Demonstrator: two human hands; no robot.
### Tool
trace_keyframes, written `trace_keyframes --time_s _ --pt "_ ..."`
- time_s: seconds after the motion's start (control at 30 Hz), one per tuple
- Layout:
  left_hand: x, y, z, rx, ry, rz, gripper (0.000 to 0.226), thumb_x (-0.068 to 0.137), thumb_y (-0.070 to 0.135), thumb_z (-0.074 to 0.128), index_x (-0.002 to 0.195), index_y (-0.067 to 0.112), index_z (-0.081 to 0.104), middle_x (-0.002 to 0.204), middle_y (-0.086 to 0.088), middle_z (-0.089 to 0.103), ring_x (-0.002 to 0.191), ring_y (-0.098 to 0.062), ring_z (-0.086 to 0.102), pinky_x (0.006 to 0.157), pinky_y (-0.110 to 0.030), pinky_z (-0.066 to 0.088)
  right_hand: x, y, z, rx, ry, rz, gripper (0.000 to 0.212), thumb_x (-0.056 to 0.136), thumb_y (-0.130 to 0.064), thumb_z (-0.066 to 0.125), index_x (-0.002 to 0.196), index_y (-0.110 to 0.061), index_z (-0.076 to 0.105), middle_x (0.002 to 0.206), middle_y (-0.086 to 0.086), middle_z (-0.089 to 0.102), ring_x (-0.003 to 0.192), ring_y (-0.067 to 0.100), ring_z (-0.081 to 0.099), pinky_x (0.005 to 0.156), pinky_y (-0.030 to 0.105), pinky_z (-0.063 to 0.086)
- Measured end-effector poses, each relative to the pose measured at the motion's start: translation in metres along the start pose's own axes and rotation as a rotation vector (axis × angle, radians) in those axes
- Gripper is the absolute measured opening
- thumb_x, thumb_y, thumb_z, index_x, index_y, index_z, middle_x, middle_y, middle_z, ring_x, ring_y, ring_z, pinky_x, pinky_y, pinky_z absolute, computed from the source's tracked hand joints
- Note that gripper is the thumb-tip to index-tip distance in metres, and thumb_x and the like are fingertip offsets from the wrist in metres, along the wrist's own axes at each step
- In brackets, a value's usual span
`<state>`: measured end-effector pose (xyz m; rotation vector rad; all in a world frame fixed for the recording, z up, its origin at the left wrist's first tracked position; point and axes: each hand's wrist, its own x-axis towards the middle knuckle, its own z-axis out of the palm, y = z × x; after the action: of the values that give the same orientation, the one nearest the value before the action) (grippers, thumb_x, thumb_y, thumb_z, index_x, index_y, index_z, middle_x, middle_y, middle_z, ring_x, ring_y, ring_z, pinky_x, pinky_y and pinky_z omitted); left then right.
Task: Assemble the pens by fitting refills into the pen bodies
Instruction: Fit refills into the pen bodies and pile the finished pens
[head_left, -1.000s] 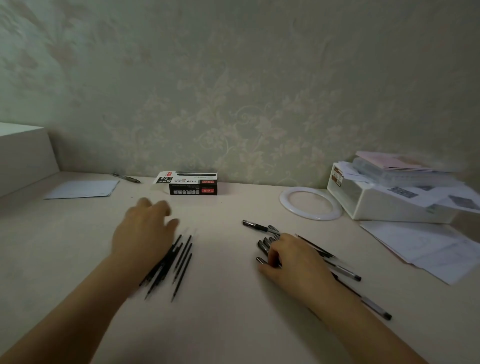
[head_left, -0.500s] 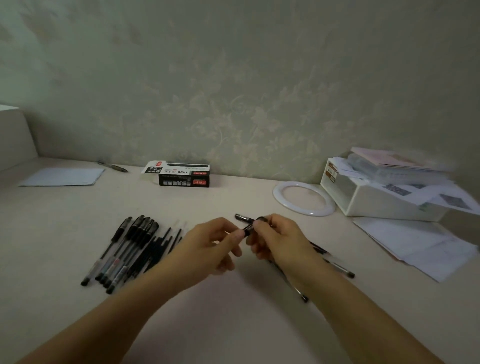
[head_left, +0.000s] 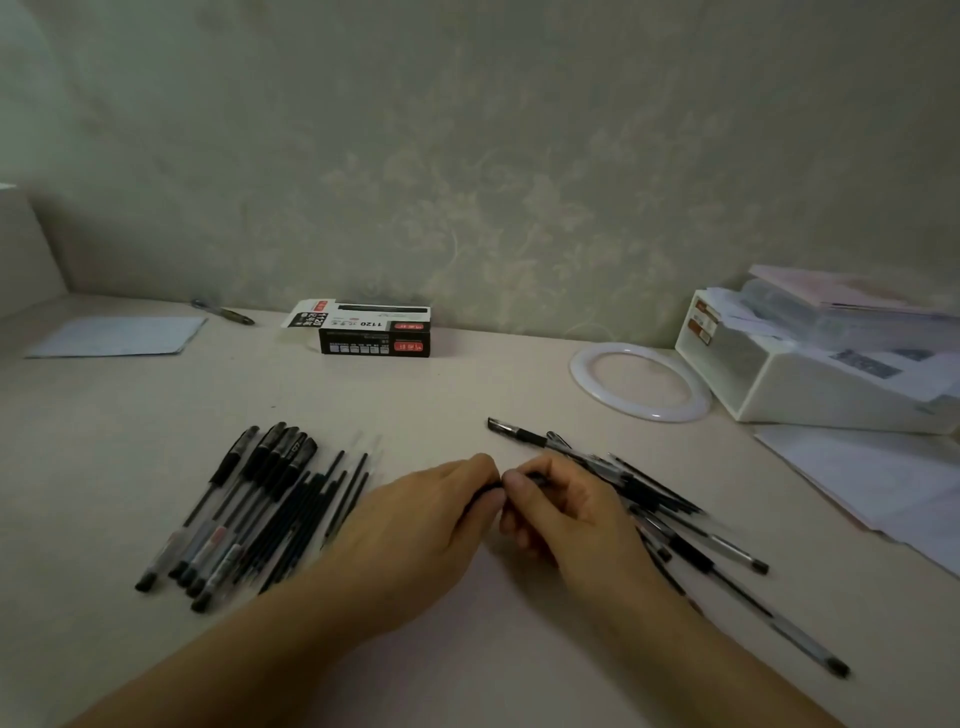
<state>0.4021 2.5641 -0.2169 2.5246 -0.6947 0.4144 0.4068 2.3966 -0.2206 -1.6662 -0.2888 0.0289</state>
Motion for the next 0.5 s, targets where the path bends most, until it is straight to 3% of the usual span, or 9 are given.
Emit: trace_keyframes --time_s 0.27,0.4,0.5 --pt "0.002 0.008 0.001 0.163 -0.017 -0.065 0.022 0.095 0.054 0.018 0.084 0.036 0.026 0.056 0.009 0.040 0.049 -0.008 0.040 0.044 -0.022 0.022 0.003 0.003 0.000 0.065 0.017 0.042 0.023 0.095 -0.023 0.060 0.073 -0.022 0.066 0.060 -0.003 0.062 0.053 0.005 0.052 0.053 0.015 0.042" --pt "0.001 0.011 0.003 0.222 -0.029 -0.100 0.037 0.085 0.062 0.000 0.081 0.034 0.024 0.056 0.007 0.040 0.047 -0.011 0.038 0.043 -0.024 0.018 0.002 0.002 0.001 0.067 0.036 0.023 0.025 0.095 -0.024 0.060 0.071 -0.025 0.067 0.061 -0.003 0.063 0.054 0.005 0.053 0.055 0.015 0.042" --pt "0.000 0.008 0.002 0.220 0.010 -0.170 0.050 0.079 0.070 0.002 0.073 0.029 0.029 0.054 0.003 0.042 0.048 -0.013 0.041 0.043 -0.025 0.020 -0.002 0.003 0.001 0.103 0.076 0.001 0.022 0.095 -0.022 0.060 0.075 -0.021 0.067 0.063 -0.001 0.065 0.056 0.005 0.054 0.056 0.015 0.044"
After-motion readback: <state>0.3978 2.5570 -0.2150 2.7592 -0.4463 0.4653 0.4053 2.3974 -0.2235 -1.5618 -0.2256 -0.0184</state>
